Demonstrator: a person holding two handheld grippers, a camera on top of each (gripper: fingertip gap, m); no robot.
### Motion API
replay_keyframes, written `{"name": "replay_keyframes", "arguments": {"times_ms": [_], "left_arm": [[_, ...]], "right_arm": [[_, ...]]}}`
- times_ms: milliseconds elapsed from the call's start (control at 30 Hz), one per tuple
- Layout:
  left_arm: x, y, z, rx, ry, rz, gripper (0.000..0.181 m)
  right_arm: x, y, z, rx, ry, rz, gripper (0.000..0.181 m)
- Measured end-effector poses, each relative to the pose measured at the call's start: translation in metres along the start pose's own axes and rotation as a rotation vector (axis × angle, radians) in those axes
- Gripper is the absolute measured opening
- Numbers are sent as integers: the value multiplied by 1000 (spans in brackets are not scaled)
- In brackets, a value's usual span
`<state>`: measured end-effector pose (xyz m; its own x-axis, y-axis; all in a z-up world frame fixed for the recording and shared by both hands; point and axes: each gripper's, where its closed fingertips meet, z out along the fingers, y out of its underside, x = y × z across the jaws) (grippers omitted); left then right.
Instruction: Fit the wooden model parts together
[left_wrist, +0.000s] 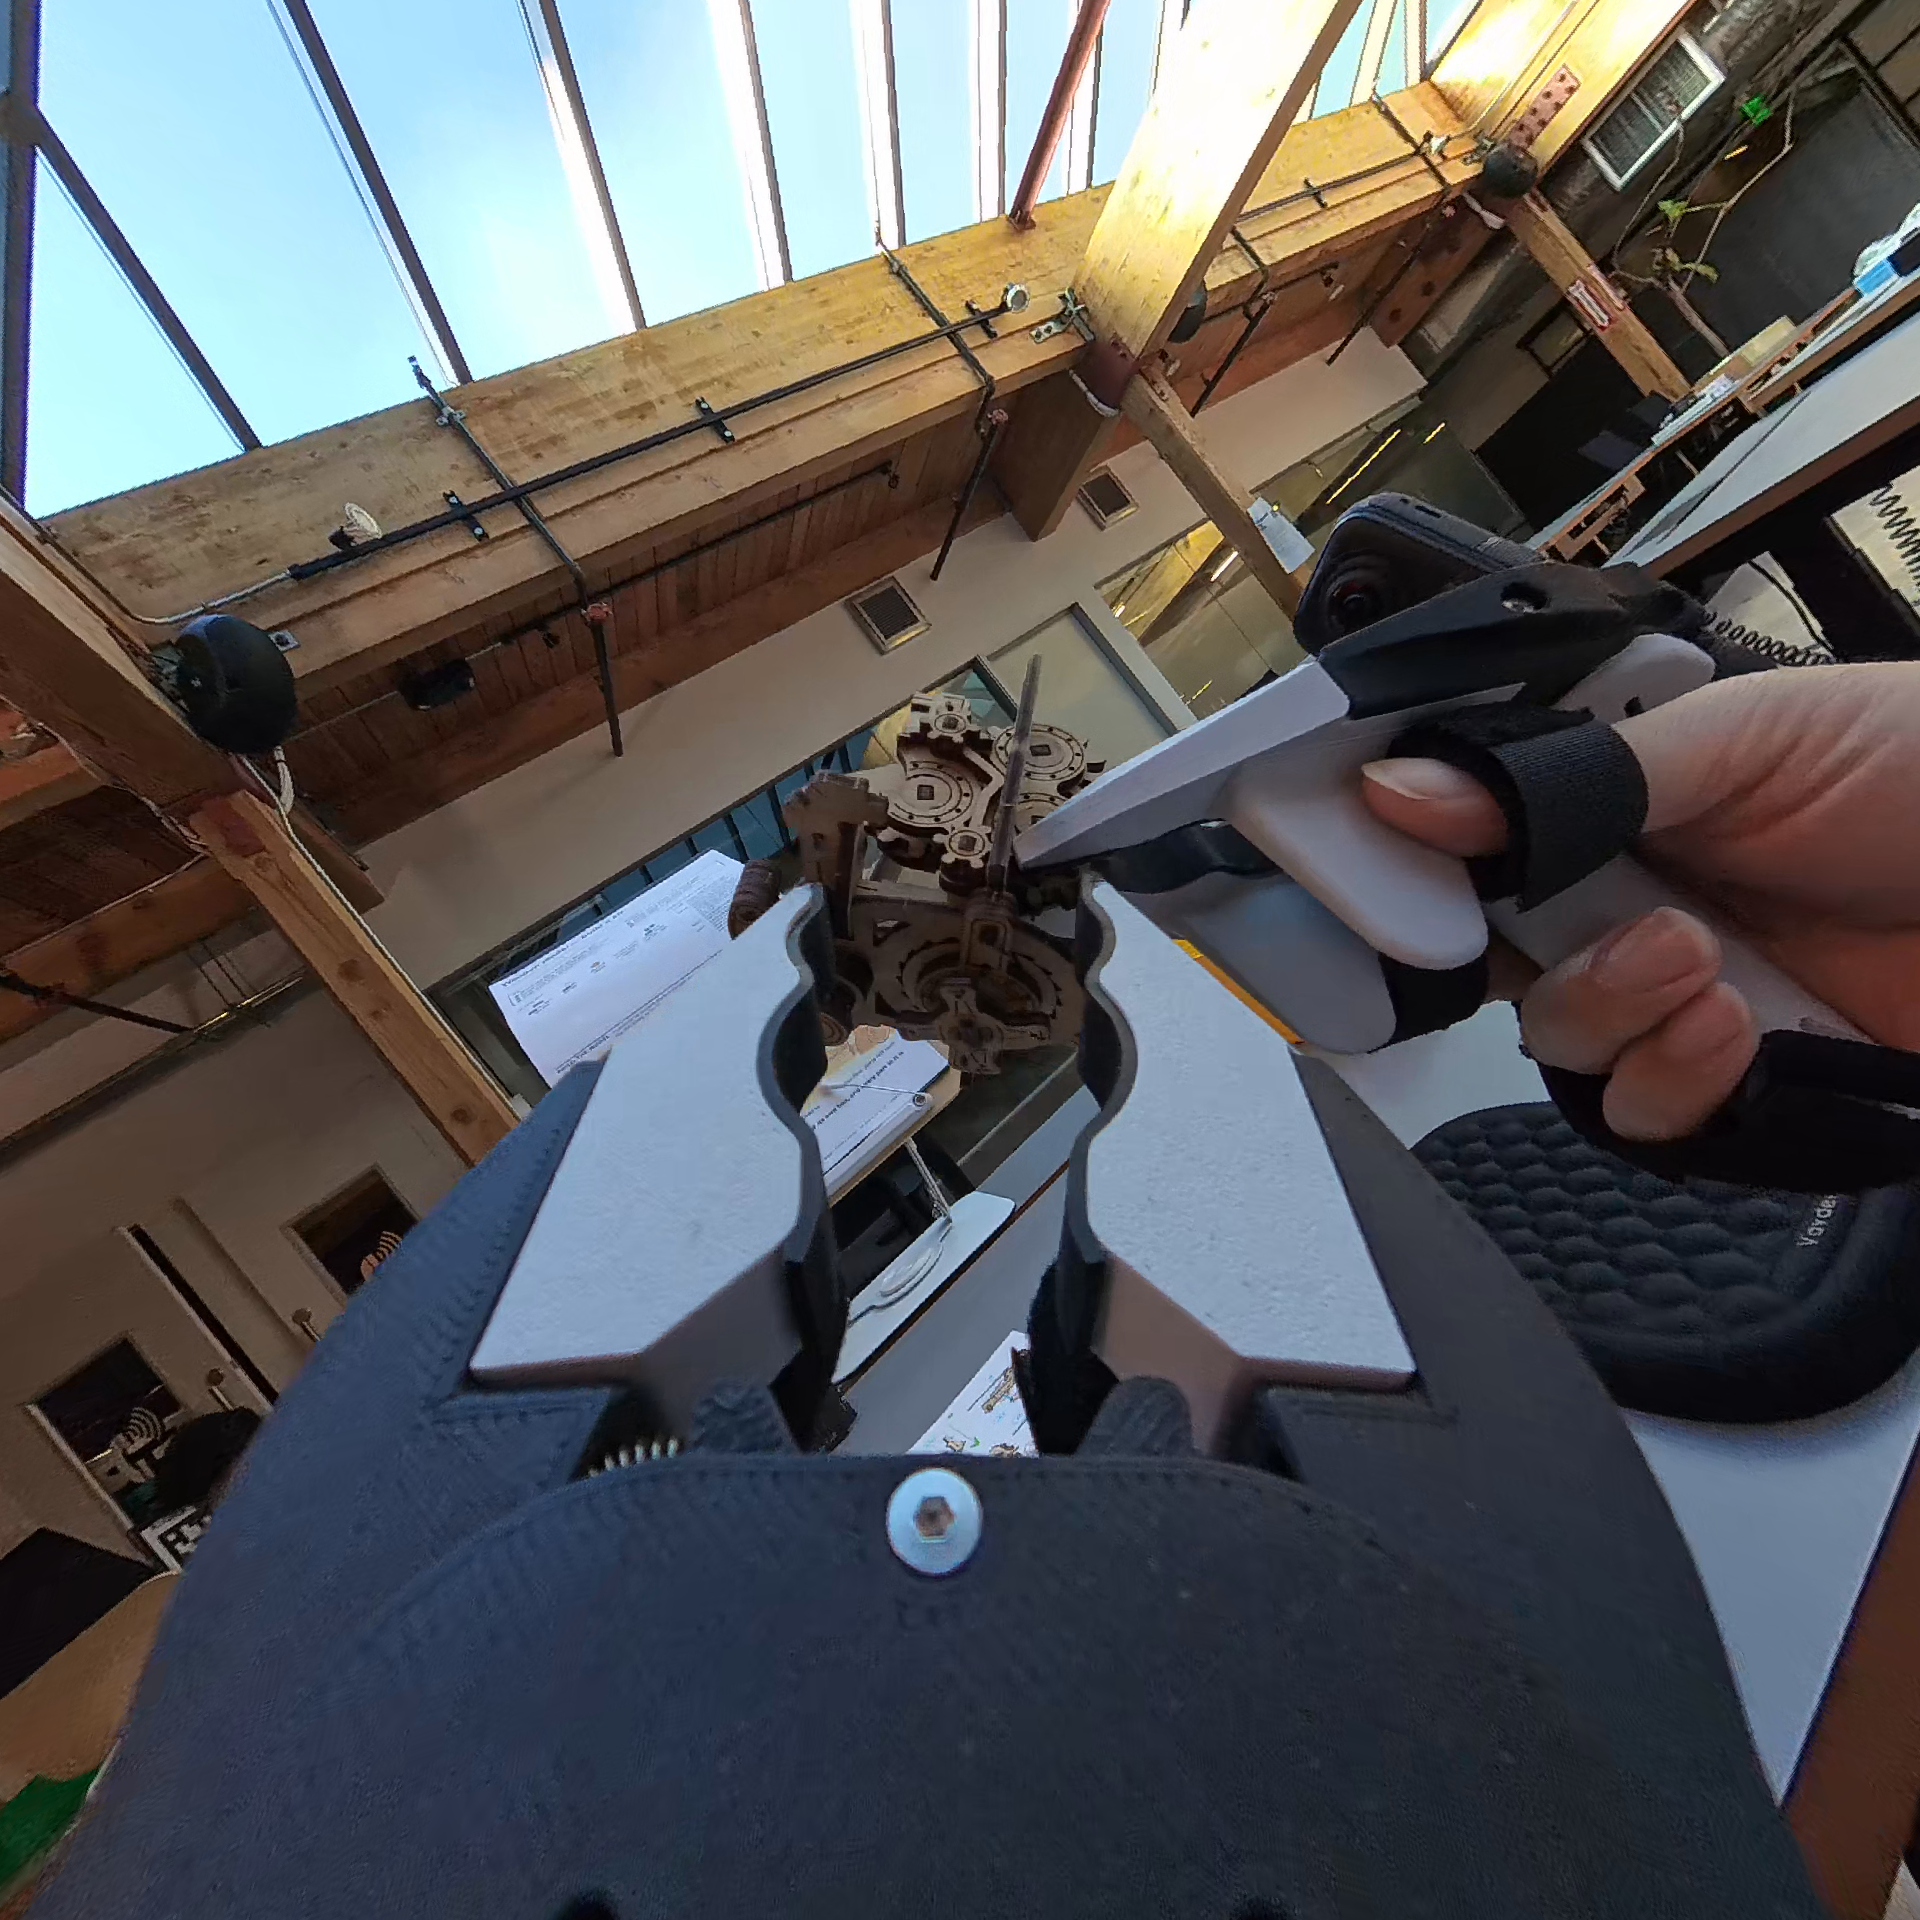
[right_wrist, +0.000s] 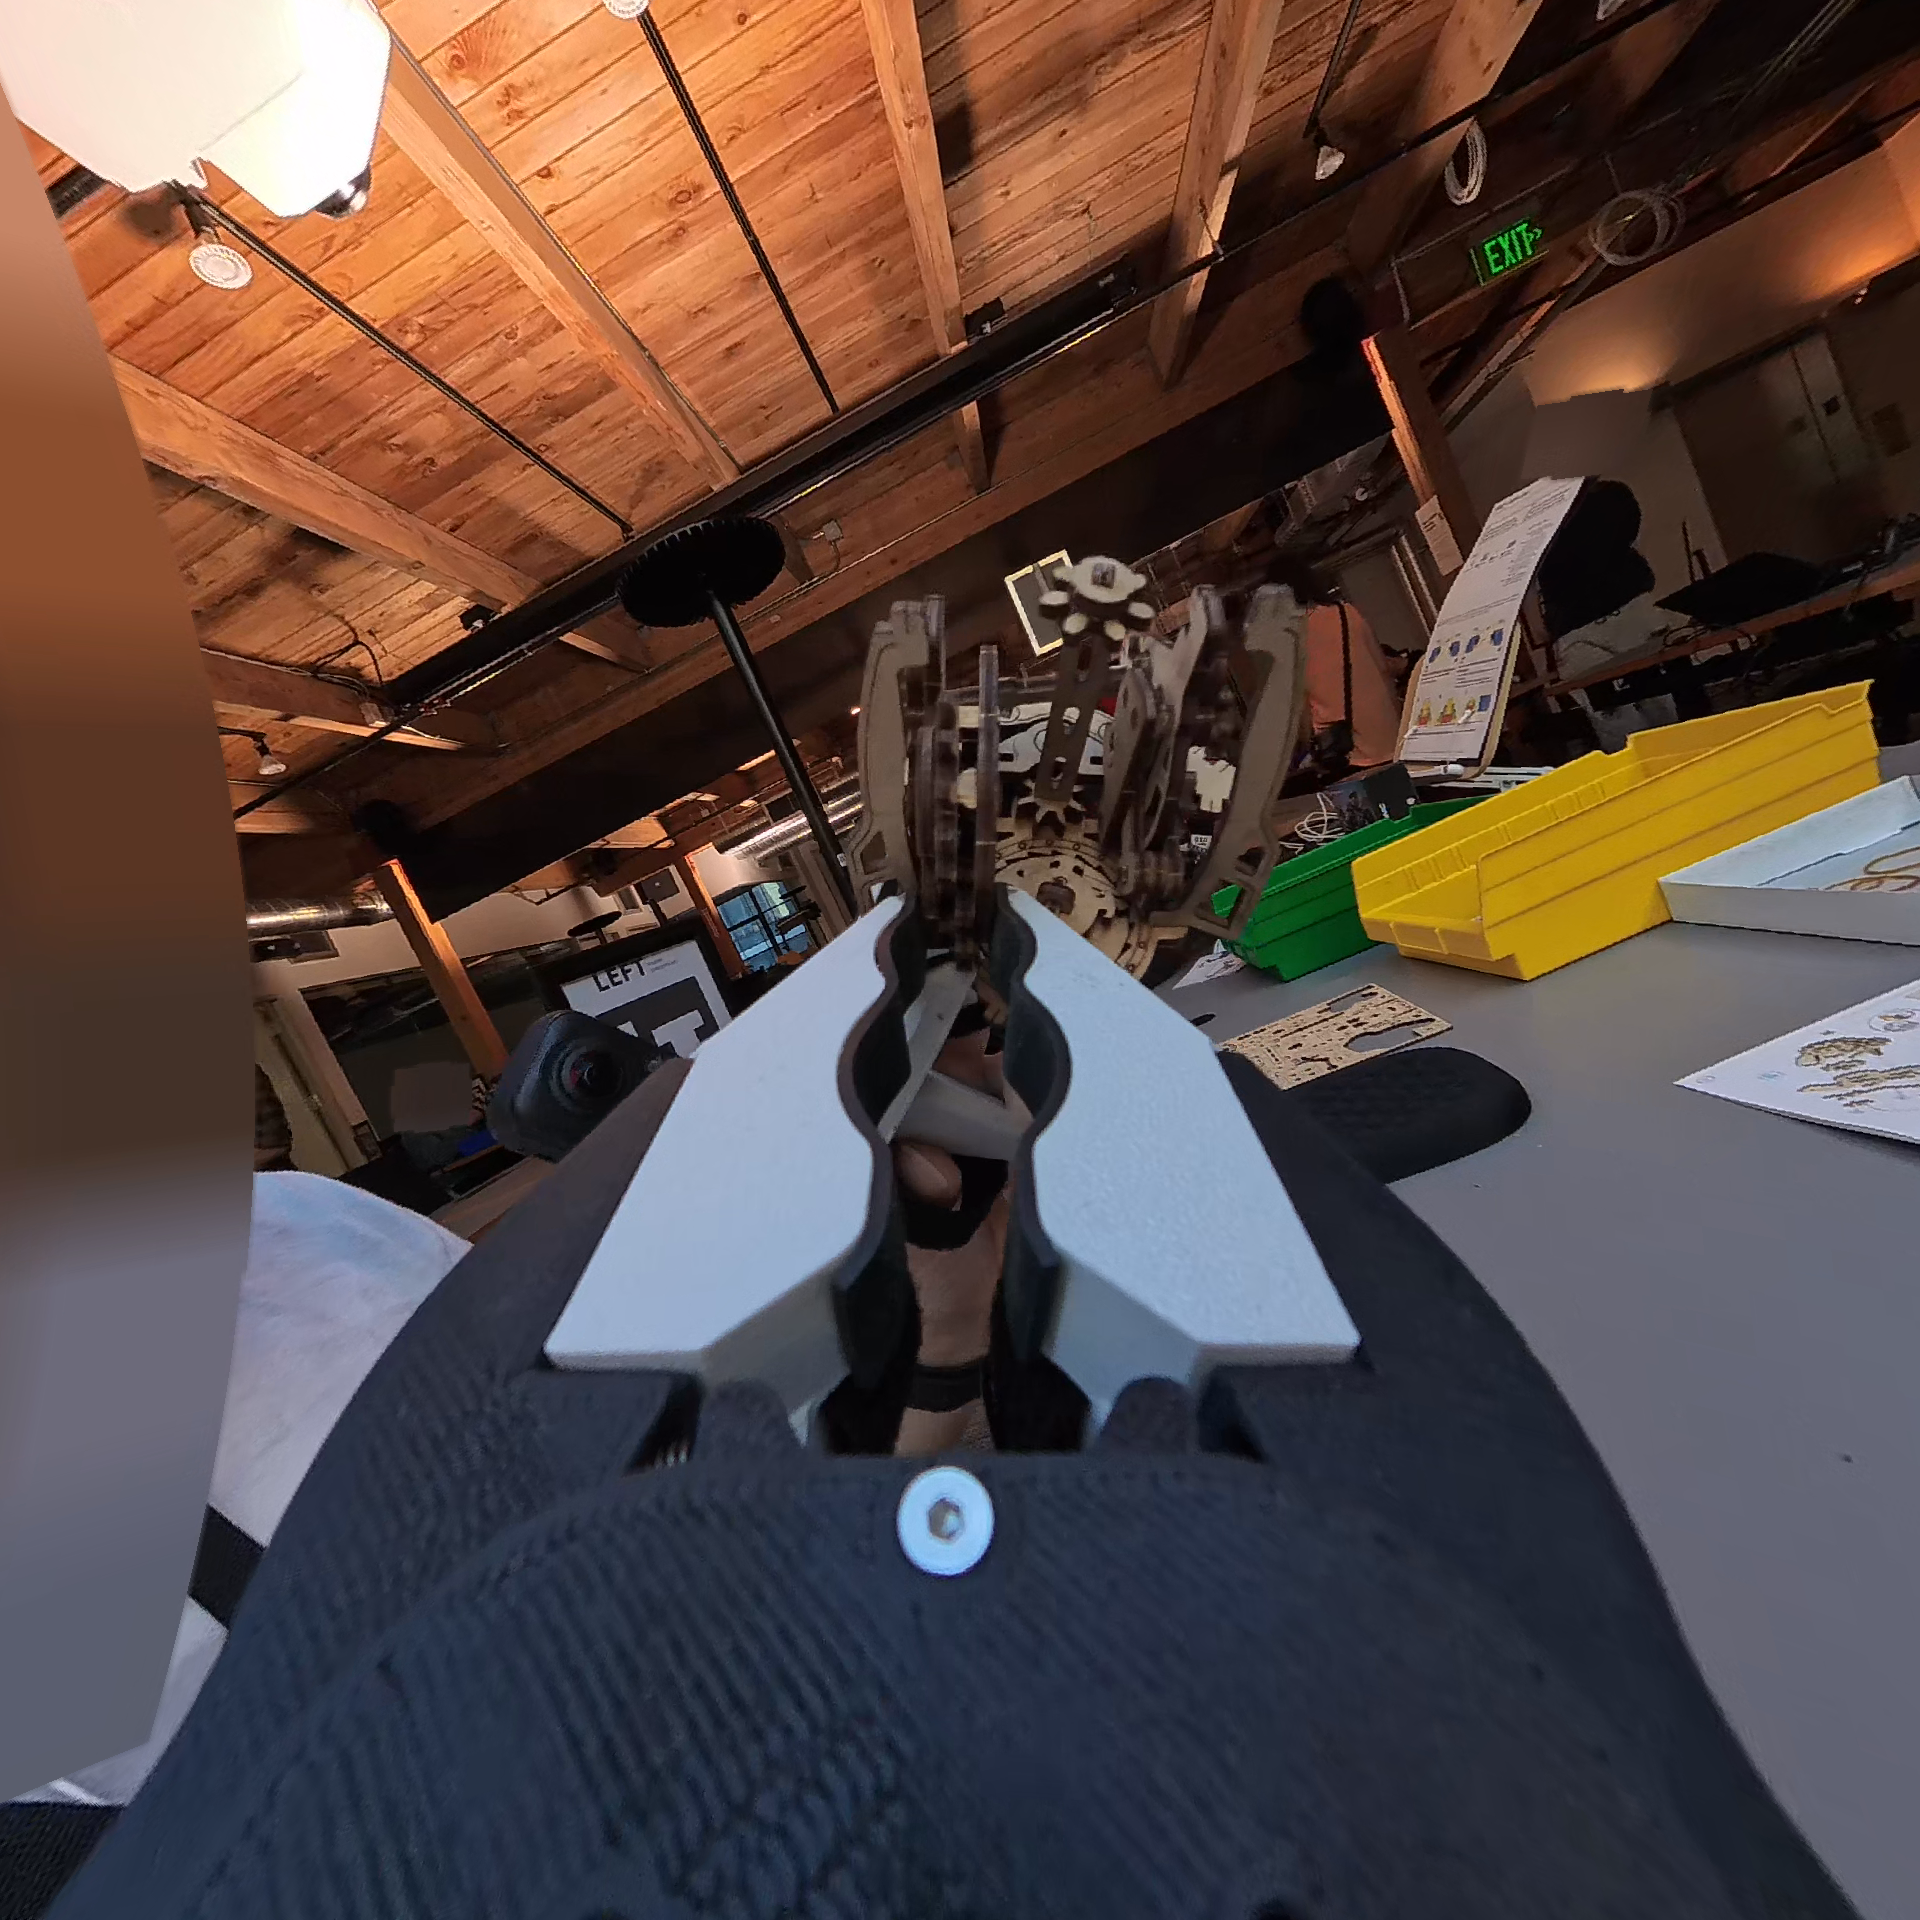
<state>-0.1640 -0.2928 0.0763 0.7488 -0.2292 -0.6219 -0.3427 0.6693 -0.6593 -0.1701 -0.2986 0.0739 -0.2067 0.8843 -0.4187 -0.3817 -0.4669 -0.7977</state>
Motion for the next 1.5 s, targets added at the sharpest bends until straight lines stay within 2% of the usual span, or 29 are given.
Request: {"name": "replay_keyframes", "arguments": {"times_ms": [367,700,967,1267,1500], "left_arm": [[2,-3,-1,16,-21,8,44],[4,6,-1,-15,37,37,44],[4,9,2,-35,30,27,45],[12,-5,3,1,74,116,42],[11,-10,-1,-24,112,58,44]], "right_arm": [[-4,0,-2,30,-24,12,10],[5,4,-3,-19,2,25,9],[9,3,-4,-11,3,47,10],[6,-3,-12,-75,-27,61,10],[-4,-1,-12,-99,-99,82,10]]}}
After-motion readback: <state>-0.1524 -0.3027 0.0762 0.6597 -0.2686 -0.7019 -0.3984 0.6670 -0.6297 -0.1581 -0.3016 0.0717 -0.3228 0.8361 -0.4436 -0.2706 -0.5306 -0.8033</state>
